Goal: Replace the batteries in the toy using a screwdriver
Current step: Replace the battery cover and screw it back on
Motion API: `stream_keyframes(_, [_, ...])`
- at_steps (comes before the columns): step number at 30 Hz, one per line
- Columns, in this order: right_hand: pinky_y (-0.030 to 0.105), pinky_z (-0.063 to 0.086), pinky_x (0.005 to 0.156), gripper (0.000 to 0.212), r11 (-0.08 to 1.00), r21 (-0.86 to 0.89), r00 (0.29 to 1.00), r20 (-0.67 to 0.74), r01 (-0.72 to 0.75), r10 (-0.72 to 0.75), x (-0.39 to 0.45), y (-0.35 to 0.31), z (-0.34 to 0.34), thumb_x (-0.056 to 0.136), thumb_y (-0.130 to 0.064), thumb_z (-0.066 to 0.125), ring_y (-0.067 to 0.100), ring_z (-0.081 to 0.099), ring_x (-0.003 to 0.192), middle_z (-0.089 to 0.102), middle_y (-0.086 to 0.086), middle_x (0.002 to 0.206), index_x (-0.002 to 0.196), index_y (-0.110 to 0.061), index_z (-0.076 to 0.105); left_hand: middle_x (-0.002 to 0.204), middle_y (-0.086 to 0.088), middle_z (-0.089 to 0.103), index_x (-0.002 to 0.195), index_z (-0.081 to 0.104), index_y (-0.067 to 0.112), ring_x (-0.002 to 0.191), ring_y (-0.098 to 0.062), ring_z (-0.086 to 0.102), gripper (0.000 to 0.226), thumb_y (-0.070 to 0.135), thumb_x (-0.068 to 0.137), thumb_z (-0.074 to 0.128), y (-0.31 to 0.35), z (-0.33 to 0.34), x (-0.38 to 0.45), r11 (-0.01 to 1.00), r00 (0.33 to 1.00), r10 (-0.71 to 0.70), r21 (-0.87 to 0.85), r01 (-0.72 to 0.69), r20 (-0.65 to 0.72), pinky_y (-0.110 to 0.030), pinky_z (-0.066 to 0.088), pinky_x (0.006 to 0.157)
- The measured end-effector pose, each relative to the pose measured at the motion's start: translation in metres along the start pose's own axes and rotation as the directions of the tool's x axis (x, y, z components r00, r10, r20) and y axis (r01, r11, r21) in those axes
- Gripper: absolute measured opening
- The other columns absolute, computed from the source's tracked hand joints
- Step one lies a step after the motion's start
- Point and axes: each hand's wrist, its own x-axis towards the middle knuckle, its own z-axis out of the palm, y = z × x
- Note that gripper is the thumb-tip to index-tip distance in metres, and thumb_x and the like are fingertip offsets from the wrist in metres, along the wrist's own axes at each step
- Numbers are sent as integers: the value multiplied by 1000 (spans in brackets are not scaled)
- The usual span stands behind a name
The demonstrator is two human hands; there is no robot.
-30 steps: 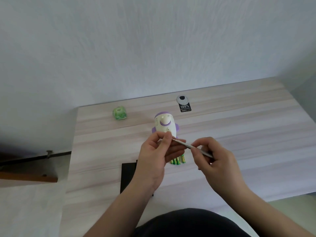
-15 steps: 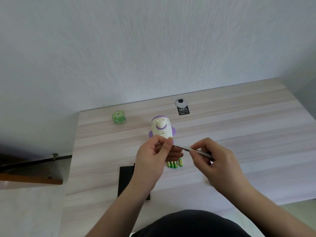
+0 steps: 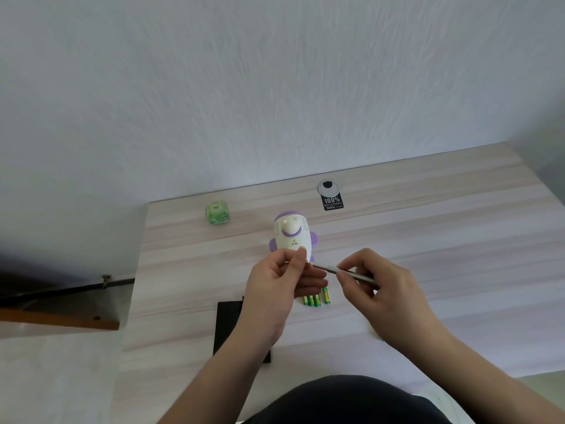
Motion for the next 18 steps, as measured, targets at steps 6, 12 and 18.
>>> stream_keyframes(6, [23, 37, 51, 8, 999, -49, 1000, 22, 7, -6, 5, 3, 4, 85, -22, 68, 18, 48, 57, 49, -3, 59, 82, -25, 61, 74, -10, 74, 88, 64, 6, 68, -25, 71, 21, 24, 95, 55, -7, -9, 8, 986, 997, 78, 149, -81, 26, -32, 57, 66])
stream_keyframes(12, [22, 39, 54, 9, 997, -75, 998, 56, -13, 17, 5, 5, 9, 85, -20, 69, 17, 49, 63, 48, -8, 61, 85, -24, 61, 72, -10, 73, 88, 63, 6, 65, -28, 70, 33, 39, 84, 58, -13, -19, 18, 970, 993, 72, 226, -92, 93, -34, 57, 64])
stream_keyframes(18, [15, 37, 53, 10, 996, -49, 997, 17, -71, 72, 5, 4, 20, 83, -20, 71, 14, 49, 64, 49, -5, 61, 85, -21, 61, 70, -10, 72, 88, 63, 3, 63, -26, 69, 23, 24, 95, 57, -18, -24, 23, 970, 992, 64, 228, -87, 105, -32, 55, 61])
